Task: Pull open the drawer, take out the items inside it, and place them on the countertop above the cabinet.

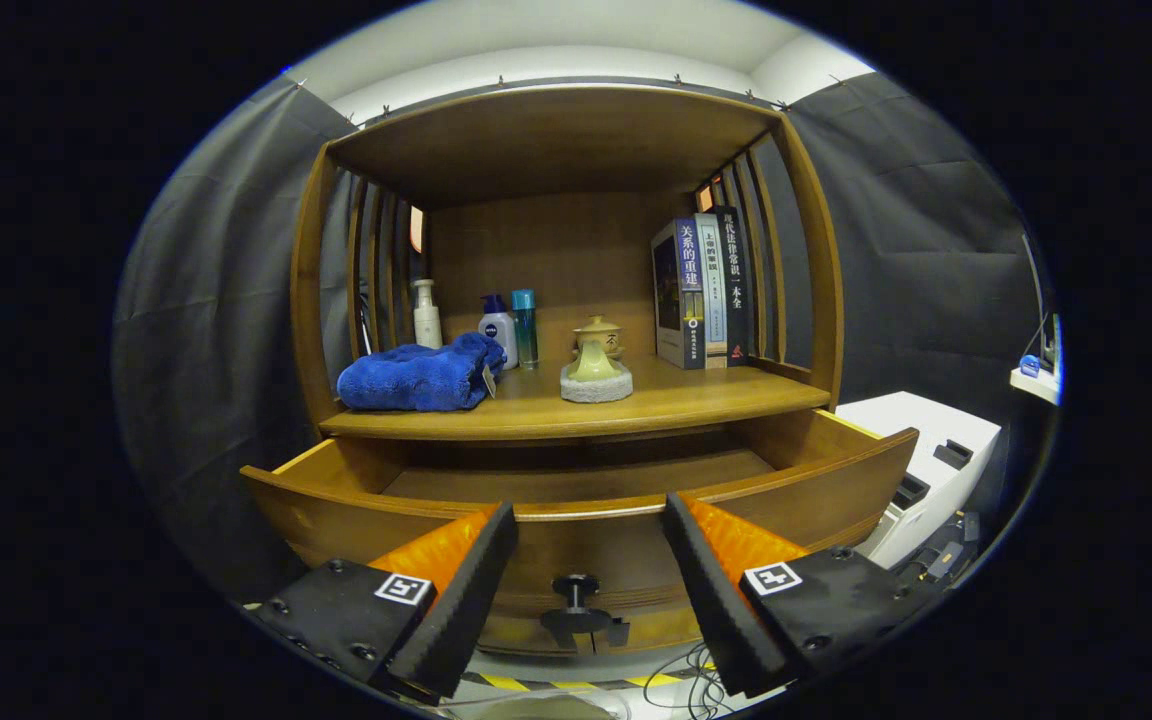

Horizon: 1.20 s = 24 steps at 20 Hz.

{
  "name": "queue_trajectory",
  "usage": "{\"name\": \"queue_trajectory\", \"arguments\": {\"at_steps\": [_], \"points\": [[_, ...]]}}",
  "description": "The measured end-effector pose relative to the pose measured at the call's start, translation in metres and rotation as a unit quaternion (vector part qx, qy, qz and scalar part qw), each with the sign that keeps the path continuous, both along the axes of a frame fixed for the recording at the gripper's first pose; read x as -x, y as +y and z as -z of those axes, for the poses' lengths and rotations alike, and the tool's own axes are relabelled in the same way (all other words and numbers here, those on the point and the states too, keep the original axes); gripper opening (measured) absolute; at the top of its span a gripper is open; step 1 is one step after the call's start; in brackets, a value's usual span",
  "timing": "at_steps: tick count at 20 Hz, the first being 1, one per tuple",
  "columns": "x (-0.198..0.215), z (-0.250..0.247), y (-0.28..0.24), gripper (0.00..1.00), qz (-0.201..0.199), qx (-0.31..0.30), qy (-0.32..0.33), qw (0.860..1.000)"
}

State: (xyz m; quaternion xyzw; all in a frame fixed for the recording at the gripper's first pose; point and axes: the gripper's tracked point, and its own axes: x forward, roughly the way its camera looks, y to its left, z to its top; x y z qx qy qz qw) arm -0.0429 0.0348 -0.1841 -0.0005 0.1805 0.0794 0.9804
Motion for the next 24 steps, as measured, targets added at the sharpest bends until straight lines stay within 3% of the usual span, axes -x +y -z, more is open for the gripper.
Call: {"name": "queue_trajectory", "arguments": {"at_steps": [24], "points": [[-0.089,0.015,0.016,0.98,0.009,-0.01,0.012,1.0]]}}
